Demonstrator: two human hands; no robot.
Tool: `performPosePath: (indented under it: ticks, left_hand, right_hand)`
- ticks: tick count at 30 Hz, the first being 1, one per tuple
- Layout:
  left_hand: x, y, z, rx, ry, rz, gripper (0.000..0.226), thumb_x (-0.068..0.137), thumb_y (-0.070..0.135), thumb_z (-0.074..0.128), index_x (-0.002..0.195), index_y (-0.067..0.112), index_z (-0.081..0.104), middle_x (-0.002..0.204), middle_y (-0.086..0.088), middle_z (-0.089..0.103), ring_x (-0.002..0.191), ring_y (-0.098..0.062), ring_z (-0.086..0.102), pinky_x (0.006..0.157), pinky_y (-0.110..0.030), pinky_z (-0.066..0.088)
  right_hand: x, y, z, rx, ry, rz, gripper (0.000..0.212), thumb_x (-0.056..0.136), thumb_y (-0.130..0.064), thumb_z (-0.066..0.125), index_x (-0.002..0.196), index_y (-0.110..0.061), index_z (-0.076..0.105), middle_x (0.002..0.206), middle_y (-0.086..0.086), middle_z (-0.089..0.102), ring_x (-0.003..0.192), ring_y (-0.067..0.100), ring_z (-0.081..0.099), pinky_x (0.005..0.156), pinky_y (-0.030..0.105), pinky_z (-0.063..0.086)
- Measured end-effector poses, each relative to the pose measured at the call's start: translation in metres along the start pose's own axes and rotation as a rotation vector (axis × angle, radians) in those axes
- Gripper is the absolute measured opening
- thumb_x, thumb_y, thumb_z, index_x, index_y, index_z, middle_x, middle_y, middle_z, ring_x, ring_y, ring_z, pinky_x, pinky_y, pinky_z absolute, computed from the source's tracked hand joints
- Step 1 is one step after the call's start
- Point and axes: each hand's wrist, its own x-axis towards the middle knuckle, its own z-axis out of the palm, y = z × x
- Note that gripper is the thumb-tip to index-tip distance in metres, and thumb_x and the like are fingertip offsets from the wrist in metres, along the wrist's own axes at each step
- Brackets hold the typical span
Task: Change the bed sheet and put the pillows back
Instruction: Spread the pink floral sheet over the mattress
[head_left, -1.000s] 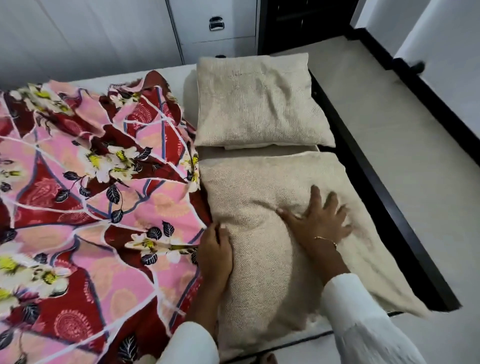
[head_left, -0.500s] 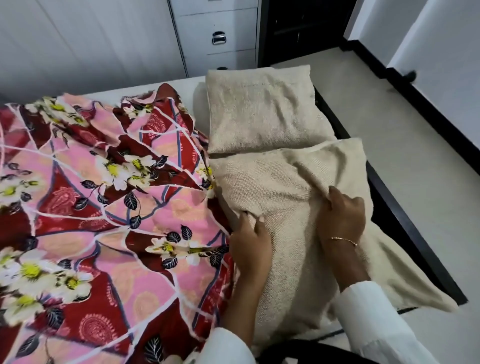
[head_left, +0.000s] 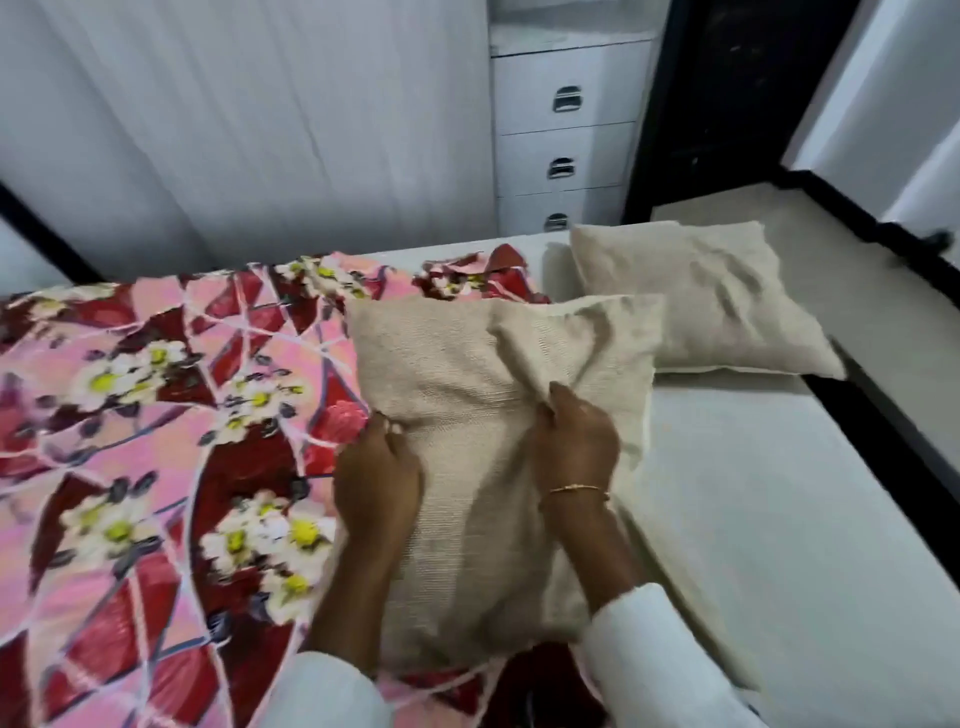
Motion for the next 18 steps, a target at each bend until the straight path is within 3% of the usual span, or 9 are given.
performPosePath:
  ticks: [3, 6, 7, 9, 12, 15, 18]
  left_hand:
    - [0.037, -0.069, -0.034, 0.149, 0.044, -0.108, 0.033, 0.093, 0.02, 0.041, 0.107, -0.005, 0.057, 0.1, -0.032, 0.061, 0.097, -0.045, 0.056, 0.08, -0.045, 0.044]
    - [0.05, -0.118, -0.039, 0.215, -0.059, -0.267, 0.054, 0.091, 0.025, 0.051, 0.133, -0.007, 0.038, 0.137, -0.028, 0.041, 0.127, -0.042, 0.038, 0.104, -0.048, 0.032]
    - [0.045, -0.126, -0.034, 0.2, -0.147, -0.254, 0.061, 0.091, 0.027, 0.052, 0.139, -0.005, 0.032, 0.145, -0.025, 0.032, 0.134, -0.038, 0.029, 0.11, -0.046, 0.024]
    - [0.024, -0.126, -0.014, 0.042, -0.289, -0.078, 0.055, 0.09, 0.033, 0.047, 0.13, -0.004, 0.046, 0.139, -0.023, 0.044, 0.13, -0.034, 0.038, 0.11, -0.044, 0.028]
    - [-0.011, -0.096, 0.023, -0.049, -0.318, 0.155, 0.047, 0.077, 0.029, 0.037, 0.1, 0.0, 0.066, 0.103, -0.019, 0.067, 0.099, -0.034, 0.063, 0.089, -0.04, 0.05]
    - [-0.039, -0.051, 0.064, -0.131, -0.455, 0.36, 0.026, 0.069, 0.016, 0.04, 0.078, 0.006, 0.063, 0.079, -0.014, 0.065, 0.076, -0.023, 0.058, 0.065, -0.036, 0.043]
    - [-0.061, -0.014, 0.107, -0.133, -0.59, 0.428, 0.02, 0.07, 0.018, 0.042, 0.073, 0.011, 0.06, 0.072, -0.008, 0.064, 0.07, -0.021, 0.057, 0.058, -0.029, 0.041]
  right_hand:
    - [-0.03, -0.065, 0.055, 0.081, -0.288, 0.154, 0.025, 0.073, -0.003, 0.049, 0.088, 0.0, 0.069, 0.074, 0.023, 0.067, 0.068, 0.037, 0.064, 0.055, 0.035, 0.048]
    - [-0.064, -0.1, 0.107, -0.01, -0.748, 0.228, 0.029, 0.092, -0.009, 0.042, 0.114, -0.008, 0.062, 0.109, 0.018, 0.064, 0.105, 0.032, 0.058, 0.079, 0.033, 0.046]
    - [-0.075, -0.106, 0.118, -0.026, -0.864, 0.232, 0.028, 0.094, -0.012, 0.042, 0.114, -0.01, 0.061, 0.114, 0.015, 0.062, 0.11, 0.031, 0.056, 0.083, 0.031, 0.046]
    - [-0.088, -0.104, 0.126, -0.021, -0.991, 0.265, 0.028, 0.093, -0.017, 0.044, 0.113, -0.015, 0.063, 0.118, 0.012, 0.061, 0.112, 0.03, 0.055, 0.087, 0.03, 0.045]
    - [-0.082, -0.068, 0.113, -0.024, -0.839, 0.342, 0.03, 0.091, -0.017, 0.043, 0.115, -0.017, 0.061, 0.115, 0.011, 0.062, 0.109, 0.03, 0.056, 0.083, 0.031, 0.044]
    - [-0.058, 0.005, 0.096, -0.061, -0.53, 0.435, 0.035, 0.086, -0.005, 0.045, 0.115, -0.012, 0.062, 0.112, 0.018, 0.063, 0.105, 0.034, 0.056, 0.082, 0.035, 0.043]
    - [-0.034, 0.088, 0.073, -0.233, -0.368, 0.551, 0.036, 0.084, -0.003, 0.047, 0.118, -0.006, 0.06, 0.113, 0.024, 0.06, 0.106, 0.041, 0.052, 0.085, 0.04, 0.041]
